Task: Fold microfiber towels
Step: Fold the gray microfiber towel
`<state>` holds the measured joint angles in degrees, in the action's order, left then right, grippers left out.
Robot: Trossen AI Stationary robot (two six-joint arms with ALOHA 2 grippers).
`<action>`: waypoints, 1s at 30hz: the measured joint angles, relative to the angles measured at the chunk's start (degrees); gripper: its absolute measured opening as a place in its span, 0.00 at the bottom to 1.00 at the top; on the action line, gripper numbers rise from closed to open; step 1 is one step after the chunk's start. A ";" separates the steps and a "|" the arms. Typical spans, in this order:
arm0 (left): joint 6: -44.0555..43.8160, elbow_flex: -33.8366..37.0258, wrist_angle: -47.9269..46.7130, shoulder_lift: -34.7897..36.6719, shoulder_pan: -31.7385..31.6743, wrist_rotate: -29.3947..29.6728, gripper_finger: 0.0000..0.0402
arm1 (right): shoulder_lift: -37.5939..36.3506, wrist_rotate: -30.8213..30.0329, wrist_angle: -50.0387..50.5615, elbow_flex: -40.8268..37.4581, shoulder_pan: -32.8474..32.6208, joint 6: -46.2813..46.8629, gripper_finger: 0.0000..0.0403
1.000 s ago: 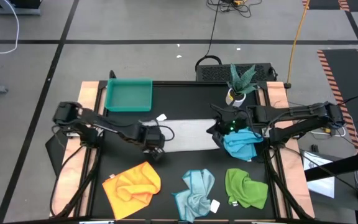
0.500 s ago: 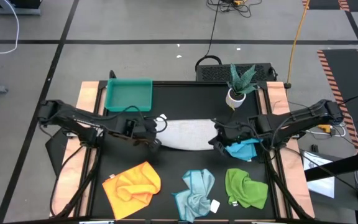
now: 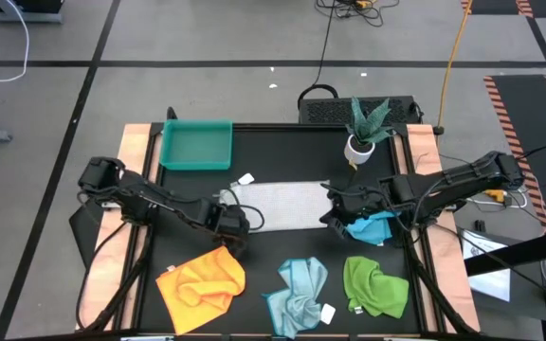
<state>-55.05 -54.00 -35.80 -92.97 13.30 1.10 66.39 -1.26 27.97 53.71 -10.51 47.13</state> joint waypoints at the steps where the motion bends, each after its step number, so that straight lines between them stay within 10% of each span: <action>1: -0.15 0.00 -0.61 0.61 -0.04 0.07 0.02 | 0.00 0.58 1.01 0.00 0.01 0.24 0.00; 10: 1.07 -0.11 -11.58 8.46 -3.63 13.27 0.08 | 0.62 1.25 1.82 -0.04 0.05 1.36 0.01; 30: 16.20 0.00 -21.03 5.80 -14.99 11.41 0.36 | 0.74 1.31 -0.34 -0.04 2.24 -0.49 0.01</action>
<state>-38.85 -54.00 -56.84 -87.17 -1.69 12.51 67.13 0.05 27.63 53.67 -8.27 46.64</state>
